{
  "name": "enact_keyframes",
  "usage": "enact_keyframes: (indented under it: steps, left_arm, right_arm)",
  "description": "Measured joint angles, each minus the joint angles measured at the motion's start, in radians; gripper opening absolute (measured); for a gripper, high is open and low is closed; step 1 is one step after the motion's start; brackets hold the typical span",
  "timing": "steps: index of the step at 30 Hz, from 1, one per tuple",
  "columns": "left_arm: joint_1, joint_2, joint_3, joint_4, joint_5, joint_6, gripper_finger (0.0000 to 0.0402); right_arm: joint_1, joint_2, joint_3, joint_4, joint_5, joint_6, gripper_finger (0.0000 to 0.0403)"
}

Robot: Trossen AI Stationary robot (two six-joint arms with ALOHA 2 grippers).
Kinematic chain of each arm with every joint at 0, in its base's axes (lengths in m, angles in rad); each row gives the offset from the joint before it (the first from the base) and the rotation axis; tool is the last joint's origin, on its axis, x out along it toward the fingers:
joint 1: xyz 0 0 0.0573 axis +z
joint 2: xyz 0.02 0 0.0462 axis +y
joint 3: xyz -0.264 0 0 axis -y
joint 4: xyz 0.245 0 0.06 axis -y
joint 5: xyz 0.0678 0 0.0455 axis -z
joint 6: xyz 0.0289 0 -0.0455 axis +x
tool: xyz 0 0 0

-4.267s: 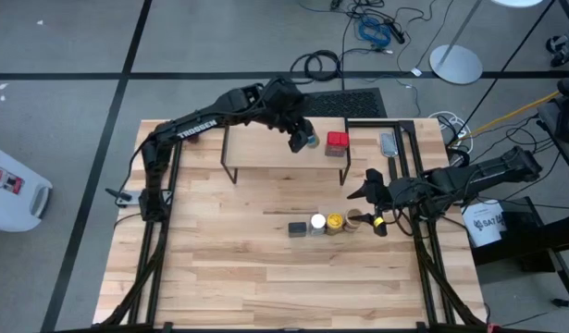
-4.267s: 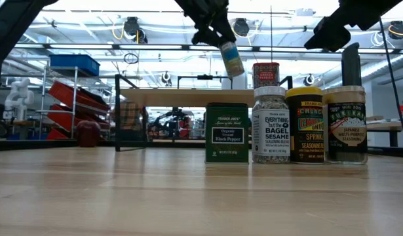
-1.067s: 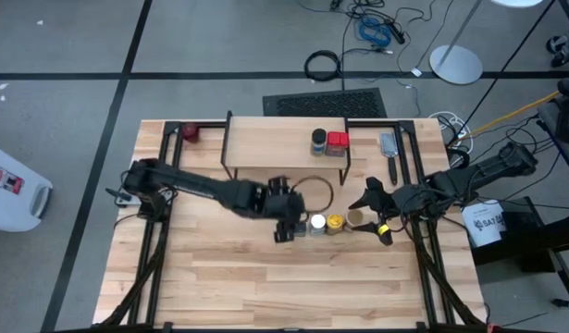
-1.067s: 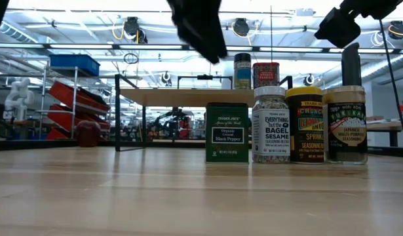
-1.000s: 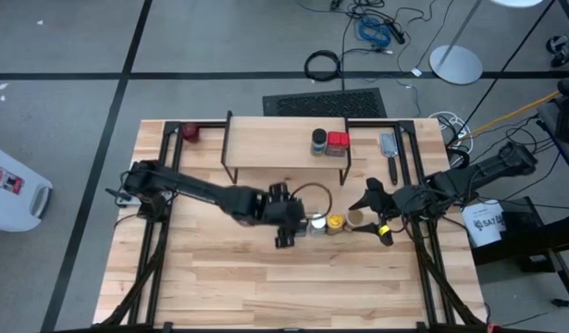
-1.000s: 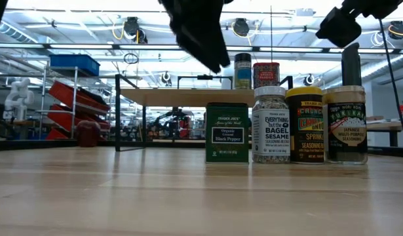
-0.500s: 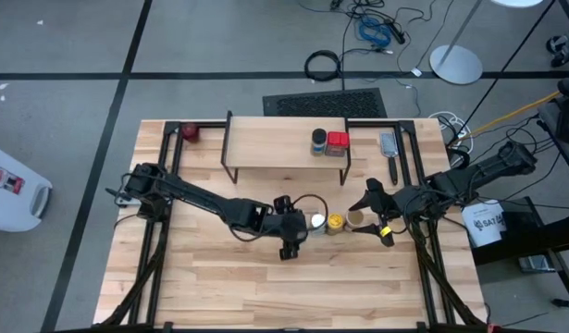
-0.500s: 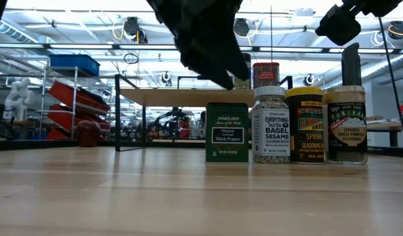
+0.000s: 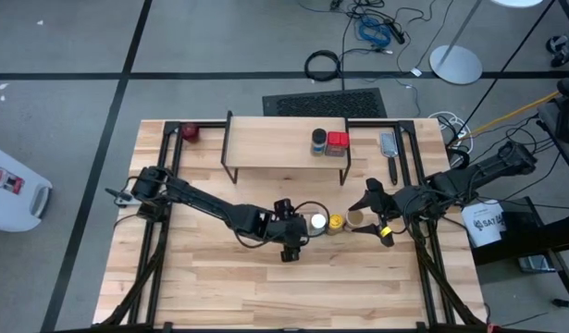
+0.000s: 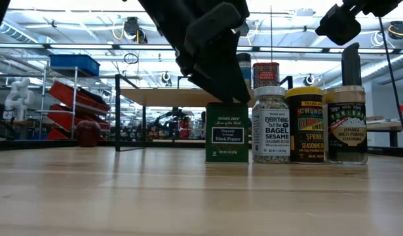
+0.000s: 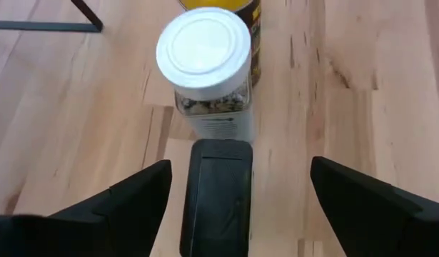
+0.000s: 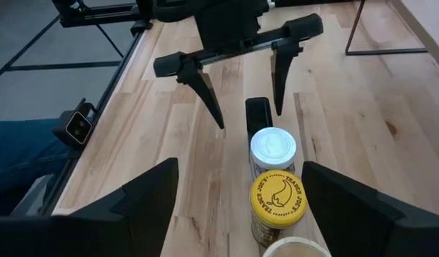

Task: Shelf spices
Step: Put the black seasoning can on the shelf

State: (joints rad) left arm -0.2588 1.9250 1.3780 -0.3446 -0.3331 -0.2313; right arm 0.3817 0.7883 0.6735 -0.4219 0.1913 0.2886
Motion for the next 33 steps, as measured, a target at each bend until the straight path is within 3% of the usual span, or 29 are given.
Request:
enact_keyframes:
  steps: [6, 15, 33]
  left_arm:
    - [0.0, 0.033, 0.0, -0.004, 0.017, 0.0, 0.0336]
    - [0.0, 0.044, 0.0, -0.005, 0.021, 0.0, 0.0267]
    - [0.0, 0.022, 0.01, -0.044, 0.052, -0.004, 0.0165]
  right_arm:
    - [0.0, 0.0, 0.0, -0.001, 0.0, 0.005, 0.0286]
    - [0.0, 0.0, 0.0, -0.001, 0.0, 0.005, 0.0286]
    - [0.0, 0.005, 0.0, -0.009, 0.023, -0.002, 0.0286]
